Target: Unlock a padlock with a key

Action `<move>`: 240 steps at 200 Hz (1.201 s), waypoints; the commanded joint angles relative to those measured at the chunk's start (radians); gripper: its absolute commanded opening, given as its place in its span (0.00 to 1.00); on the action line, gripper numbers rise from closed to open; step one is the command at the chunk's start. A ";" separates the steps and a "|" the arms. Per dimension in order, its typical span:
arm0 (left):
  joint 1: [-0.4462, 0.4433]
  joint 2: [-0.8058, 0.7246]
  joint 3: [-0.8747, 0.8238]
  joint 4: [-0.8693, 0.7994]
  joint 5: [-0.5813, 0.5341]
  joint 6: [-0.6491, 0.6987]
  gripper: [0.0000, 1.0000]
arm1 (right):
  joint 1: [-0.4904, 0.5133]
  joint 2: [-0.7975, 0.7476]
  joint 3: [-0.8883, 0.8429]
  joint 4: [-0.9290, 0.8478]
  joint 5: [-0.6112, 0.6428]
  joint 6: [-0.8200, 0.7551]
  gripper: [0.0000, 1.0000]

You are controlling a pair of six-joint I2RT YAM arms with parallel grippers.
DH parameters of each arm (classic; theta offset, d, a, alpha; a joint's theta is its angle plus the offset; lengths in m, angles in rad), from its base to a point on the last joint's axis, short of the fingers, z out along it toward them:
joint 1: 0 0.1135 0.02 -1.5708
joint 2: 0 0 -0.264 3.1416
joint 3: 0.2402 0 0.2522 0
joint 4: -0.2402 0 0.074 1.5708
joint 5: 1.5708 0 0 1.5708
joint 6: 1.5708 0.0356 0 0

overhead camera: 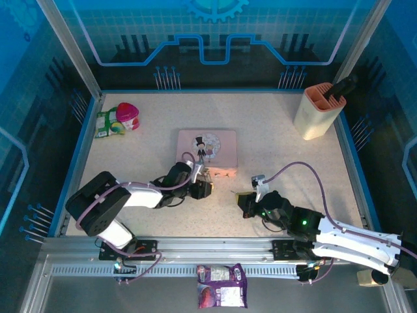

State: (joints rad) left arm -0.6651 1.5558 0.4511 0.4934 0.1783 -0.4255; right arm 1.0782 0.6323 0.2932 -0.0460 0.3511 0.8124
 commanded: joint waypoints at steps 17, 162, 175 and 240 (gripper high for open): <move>-0.006 0.010 -0.049 0.238 -0.040 -0.063 0.50 | -0.011 0.003 -0.008 0.072 -0.023 0.006 0.00; -0.041 0.054 -0.032 0.211 -0.170 -0.131 0.19 | -0.037 0.014 -0.033 0.128 -0.067 0.123 0.00; -0.041 0.049 -0.035 0.214 -0.163 -0.131 0.17 | -0.038 0.016 -0.040 0.131 -0.061 0.145 0.00; -0.042 0.005 -0.036 0.225 -0.106 -0.198 0.10 | -0.038 0.071 -0.083 0.195 -0.056 0.296 0.00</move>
State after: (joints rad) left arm -0.7025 1.6096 0.4225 0.7055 0.0341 -0.5781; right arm 1.0462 0.6880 0.2428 0.0784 0.2951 1.0000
